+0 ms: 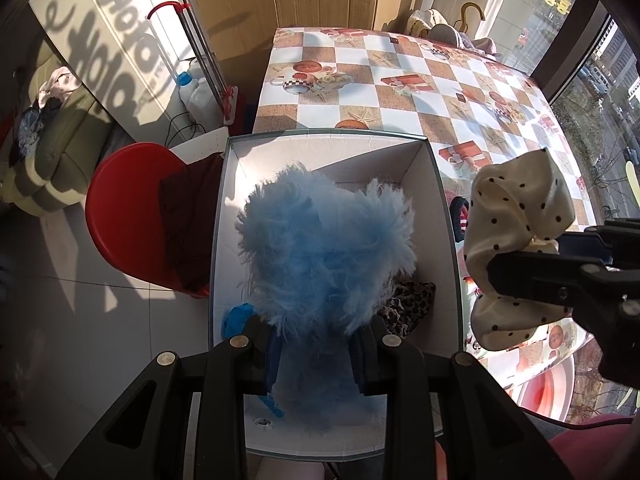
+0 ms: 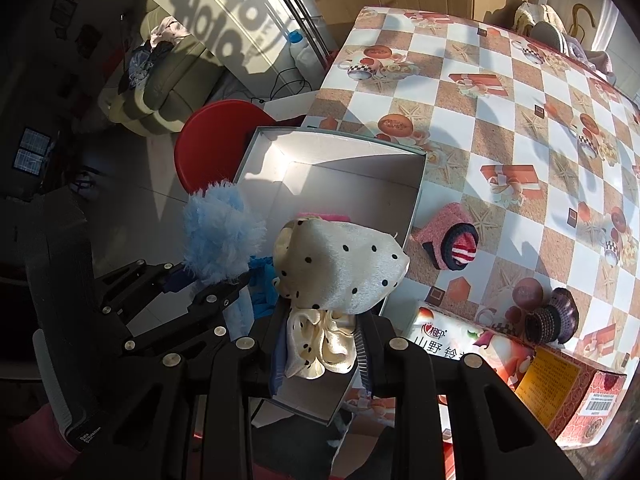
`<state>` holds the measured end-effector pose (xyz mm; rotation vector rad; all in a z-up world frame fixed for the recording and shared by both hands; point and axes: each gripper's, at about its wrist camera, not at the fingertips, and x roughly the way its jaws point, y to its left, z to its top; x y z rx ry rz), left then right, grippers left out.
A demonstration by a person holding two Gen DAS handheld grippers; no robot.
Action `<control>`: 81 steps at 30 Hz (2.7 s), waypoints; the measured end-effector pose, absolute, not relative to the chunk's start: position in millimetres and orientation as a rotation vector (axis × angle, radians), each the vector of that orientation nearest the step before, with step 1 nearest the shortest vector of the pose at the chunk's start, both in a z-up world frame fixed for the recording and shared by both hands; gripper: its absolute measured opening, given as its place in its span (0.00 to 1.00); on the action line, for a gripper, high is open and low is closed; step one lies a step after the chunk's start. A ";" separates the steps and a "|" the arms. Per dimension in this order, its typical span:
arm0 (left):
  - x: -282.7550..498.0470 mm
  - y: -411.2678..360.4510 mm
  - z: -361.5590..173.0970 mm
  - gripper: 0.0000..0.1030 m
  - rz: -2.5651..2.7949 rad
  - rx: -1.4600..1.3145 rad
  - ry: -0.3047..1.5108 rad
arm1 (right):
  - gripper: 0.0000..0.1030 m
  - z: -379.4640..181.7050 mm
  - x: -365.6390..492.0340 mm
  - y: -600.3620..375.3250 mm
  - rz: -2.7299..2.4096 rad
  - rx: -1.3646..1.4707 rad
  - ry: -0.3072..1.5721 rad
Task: Organize soft objects
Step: 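Open the left tool over the box while the right drops the scrunchie inside, then move both open tools toward the pink-striped knit hat and dark knit glove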
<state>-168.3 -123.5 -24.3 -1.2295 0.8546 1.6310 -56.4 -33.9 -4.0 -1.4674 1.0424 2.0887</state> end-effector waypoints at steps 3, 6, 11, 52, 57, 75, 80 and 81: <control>-168.5 -123.3 -24.5 0.30 1.630 -1.232 0.855 | 0.29 -3.8 -56.4 -34.1 2.090 -1.465 1.042; -170.2 -121.3 -28.4 0.30 1.618 -1.250 0.848 | 0.29 -3.6 -62.9 -31.1 2.096 -1.464 1.035; -172.6 -111.6 -36.4 0.30 1.606 -1.267 0.859 | 0.29 -8.4 -72.2 -28.8 2.102 -1.472 1.036; -138.5 -84.9 -1.4 1.00 1.554 -1.201 0.760 | 1.00 -62.7 34.1 83.3 1.720 -1.345 1.318; -130.0 -92.2 4.6 1.00 1.537 -1.204 0.810 | 1.00 -117.6 21.1 95.9 1.658 -1.392 1.432; -106.0 -78.6 1.6 1.00 1.474 -1.217 0.876 | 1.00 -172.4 56.0 161.3 1.322 -1.343 1.455; -87.7 -51.2 -2.7 1.00 1.409 -1.181 0.896 | 1.00 -120.9 101.3 173.2 1.405 -1.183 1.669; -83.5 -45.5 -2.6 1.00 1.396 -1.172 0.896 | 1.00 -112.0 108.7 173.8 1.425 -1.177 1.699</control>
